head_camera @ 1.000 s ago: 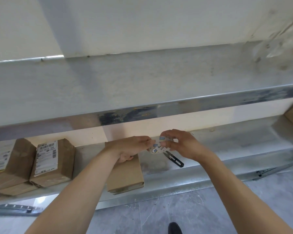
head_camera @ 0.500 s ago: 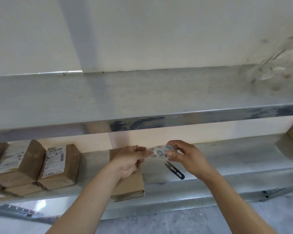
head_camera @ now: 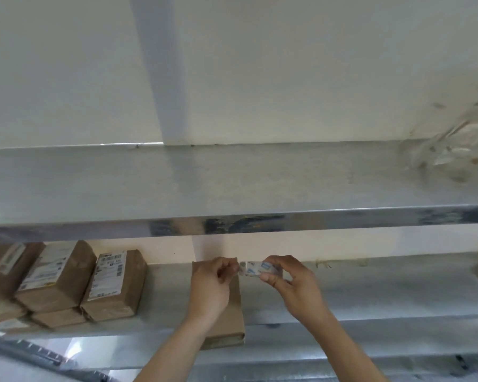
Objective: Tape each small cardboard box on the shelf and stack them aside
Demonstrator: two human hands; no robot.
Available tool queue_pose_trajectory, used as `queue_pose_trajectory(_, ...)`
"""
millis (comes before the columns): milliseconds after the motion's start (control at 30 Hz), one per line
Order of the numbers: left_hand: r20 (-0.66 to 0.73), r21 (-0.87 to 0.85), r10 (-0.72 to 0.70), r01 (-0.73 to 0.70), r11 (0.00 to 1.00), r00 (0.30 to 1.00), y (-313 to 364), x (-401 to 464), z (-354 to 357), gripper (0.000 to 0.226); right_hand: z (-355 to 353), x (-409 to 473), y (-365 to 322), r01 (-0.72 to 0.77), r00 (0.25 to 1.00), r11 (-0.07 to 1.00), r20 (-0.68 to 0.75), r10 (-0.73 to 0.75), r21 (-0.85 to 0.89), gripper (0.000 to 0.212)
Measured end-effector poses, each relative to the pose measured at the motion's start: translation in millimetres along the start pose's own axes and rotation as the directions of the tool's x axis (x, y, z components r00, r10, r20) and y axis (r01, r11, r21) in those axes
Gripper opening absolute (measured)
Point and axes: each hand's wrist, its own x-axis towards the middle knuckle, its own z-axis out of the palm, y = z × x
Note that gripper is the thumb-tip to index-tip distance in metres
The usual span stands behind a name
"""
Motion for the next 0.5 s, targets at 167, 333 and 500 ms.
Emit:
queue_pose_trajectory(167, -0.031, 0.207, 0.137, -0.128, 0.970, 0.990, -14, -5, 6, 0.019, 12, -7, 1, -0.034, 0.999, 0.998, 0.009, 0.034, 0.045, 0.028)
queue_pose_trajectory(333, 0.135, 0.370, 0.117, -0.159, 0.915, 0.984, -22, -6, 14, 0.015, -3, -12, 26, -0.119, 0.980, 0.990, 0.168, 0.105, 0.072, 0.024)
queue_pose_trajectory(500, 0.169, 0.403, 0.046, -0.112, 0.908, 0.985, -21, -3, 13, 0.026, -22, 0, 54, 0.004, 0.960, 0.965, 0.272, 0.070, -0.263, 0.018)
